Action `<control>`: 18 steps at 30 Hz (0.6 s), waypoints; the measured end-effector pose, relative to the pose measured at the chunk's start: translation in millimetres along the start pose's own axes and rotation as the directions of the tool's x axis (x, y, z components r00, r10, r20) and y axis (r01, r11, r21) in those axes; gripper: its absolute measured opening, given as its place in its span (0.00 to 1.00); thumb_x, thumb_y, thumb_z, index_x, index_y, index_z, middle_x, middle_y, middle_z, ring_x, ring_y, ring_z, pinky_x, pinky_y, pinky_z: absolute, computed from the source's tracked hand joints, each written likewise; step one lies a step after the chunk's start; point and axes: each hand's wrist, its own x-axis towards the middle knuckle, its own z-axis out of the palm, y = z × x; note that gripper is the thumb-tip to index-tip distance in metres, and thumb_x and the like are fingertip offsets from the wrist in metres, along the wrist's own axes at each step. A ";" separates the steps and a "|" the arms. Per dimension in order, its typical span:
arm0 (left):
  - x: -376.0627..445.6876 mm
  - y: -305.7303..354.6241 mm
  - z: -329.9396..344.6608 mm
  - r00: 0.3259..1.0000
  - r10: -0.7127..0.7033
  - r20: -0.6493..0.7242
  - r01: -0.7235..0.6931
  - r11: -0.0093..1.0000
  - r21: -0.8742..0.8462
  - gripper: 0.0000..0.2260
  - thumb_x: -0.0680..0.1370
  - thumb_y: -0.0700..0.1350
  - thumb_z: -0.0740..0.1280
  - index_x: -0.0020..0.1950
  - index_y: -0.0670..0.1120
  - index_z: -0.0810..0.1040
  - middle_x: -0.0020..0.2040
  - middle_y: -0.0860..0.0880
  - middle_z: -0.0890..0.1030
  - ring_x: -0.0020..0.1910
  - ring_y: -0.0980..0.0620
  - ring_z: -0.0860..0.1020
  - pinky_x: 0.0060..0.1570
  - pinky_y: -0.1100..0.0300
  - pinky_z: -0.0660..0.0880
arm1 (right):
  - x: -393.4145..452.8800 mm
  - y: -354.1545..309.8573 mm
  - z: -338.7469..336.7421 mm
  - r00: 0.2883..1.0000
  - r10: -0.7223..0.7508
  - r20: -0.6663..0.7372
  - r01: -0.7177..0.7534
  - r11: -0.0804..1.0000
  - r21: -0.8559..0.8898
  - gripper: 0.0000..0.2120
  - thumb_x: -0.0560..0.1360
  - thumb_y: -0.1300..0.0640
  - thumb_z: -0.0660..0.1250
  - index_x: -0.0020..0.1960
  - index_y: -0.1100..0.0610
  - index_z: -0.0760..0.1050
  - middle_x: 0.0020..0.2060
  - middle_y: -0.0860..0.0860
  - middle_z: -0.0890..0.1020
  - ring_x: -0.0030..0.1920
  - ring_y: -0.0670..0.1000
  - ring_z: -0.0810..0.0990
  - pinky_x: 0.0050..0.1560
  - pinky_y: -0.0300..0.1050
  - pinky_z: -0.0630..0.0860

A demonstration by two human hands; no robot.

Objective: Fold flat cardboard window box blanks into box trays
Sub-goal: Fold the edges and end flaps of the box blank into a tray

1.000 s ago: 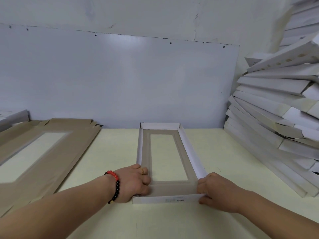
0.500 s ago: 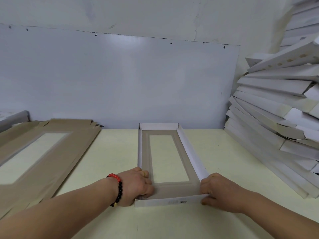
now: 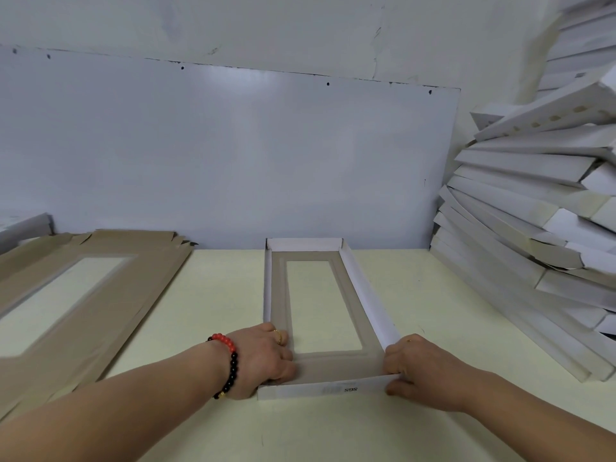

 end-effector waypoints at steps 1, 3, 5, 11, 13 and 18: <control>0.0 0.0 0.3 1.000 0.001 0.002 -0.001 1.000 0.003 0.08 0.74 0.38 0.62 0.49 0.49 0.70 0.48 0.52 0.75 0.53 0.49 0.67 0.57 0.57 0.63 | -0.1 0.0 -0.1 1.000 0.000 -0.002 0.000 1.000 0.003 0.10 0.76 0.49 0.61 0.41 0.52 0.74 0.37 0.42 0.70 0.44 0.49 0.73 0.54 0.38 0.66; 0.0 0.0 1.1 1.000 0.004 0.003 -0.004 1.000 0.011 0.08 0.74 0.38 0.62 0.50 0.49 0.70 0.48 0.52 0.75 0.53 0.49 0.67 0.57 0.57 0.63 | -0.5 -0.3 -0.1 1.000 0.003 -0.002 -0.003 1.000 0.010 0.09 0.76 0.49 0.62 0.39 0.51 0.73 0.37 0.42 0.69 0.44 0.49 0.73 0.55 0.38 0.66; -0.2 0.0 1.4 1.000 0.007 0.002 -0.007 1.000 0.018 0.08 0.74 0.38 0.62 0.50 0.49 0.71 0.48 0.51 0.74 0.53 0.49 0.67 0.57 0.57 0.63 | -0.6 -0.3 0.0 1.000 0.005 0.001 -0.005 1.000 0.013 0.09 0.76 0.49 0.62 0.39 0.50 0.72 0.36 0.42 0.69 0.44 0.49 0.73 0.56 0.39 0.67; -1.8 -1.2 2.1 1.000 0.014 -0.001 -0.014 1.000 0.013 0.08 0.74 0.39 0.61 0.51 0.49 0.71 0.49 0.51 0.74 0.53 0.48 0.67 0.56 0.57 0.63 | -0.3 0.5 0.8 1.000 0.001 -0.008 -0.001 1.000 0.016 0.09 0.76 0.49 0.62 0.38 0.49 0.71 0.35 0.42 0.67 0.43 0.48 0.72 0.52 0.38 0.65; -3.4 -1.9 3.1 1.000 0.014 -0.008 -0.014 1.000 0.012 0.08 0.74 0.39 0.61 0.51 0.49 0.72 0.50 0.50 0.73 0.53 0.47 0.67 0.55 0.56 0.63 | -0.1 0.5 1.2 1.000 -0.002 -0.012 0.002 1.000 0.020 0.09 0.76 0.49 0.62 0.38 0.48 0.70 0.35 0.42 0.67 0.42 0.48 0.71 0.51 0.37 0.65; -9.5 -4.0 9.5 0.995 0.005 -0.102 -0.008 1.000 -0.025 0.09 0.70 0.37 0.61 0.46 0.48 0.73 0.46 0.50 0.70 0.50 0.47 0.67 0.50 0.59 0.62 | 0.8 0.2 0.6 1.000 -0.004 -0.012 0.004 1.000 0.018 0.09 0.75 0.49 0.62 0.37 0.48 0.69 0.35 0.43 0.68 0.41 0.48 0.71 0.50 0.39 0.67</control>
